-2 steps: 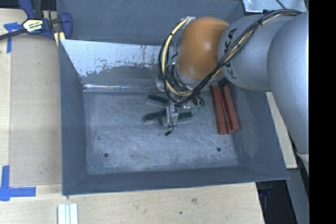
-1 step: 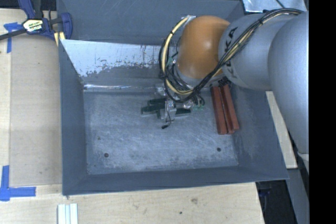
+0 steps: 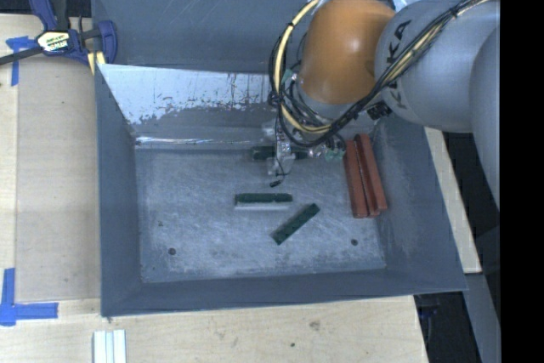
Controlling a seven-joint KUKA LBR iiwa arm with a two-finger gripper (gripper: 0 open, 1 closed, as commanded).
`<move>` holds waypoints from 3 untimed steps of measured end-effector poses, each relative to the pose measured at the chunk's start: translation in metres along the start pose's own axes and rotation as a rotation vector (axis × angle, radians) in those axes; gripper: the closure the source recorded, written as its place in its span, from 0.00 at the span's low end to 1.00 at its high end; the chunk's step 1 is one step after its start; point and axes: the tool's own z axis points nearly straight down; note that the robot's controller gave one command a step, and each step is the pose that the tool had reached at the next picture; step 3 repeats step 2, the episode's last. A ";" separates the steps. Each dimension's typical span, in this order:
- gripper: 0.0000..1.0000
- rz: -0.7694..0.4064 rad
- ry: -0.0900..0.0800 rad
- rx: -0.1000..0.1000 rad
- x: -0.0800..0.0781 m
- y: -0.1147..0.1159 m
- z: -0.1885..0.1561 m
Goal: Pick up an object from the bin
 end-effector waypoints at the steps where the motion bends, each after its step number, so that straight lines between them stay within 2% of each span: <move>1: 1.00 0.000 0.005 -0.001 -0.001 0.000 -0.002; 2: 1.00 0.000 0.003 0.000 -0.003 -0.001 -0.028; 3: 1.00 0.000 0.003 0.000 -0.003 -0.001 -0.028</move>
Offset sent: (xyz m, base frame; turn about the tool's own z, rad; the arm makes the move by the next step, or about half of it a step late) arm 0.0000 -0.0002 0.0010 0.0000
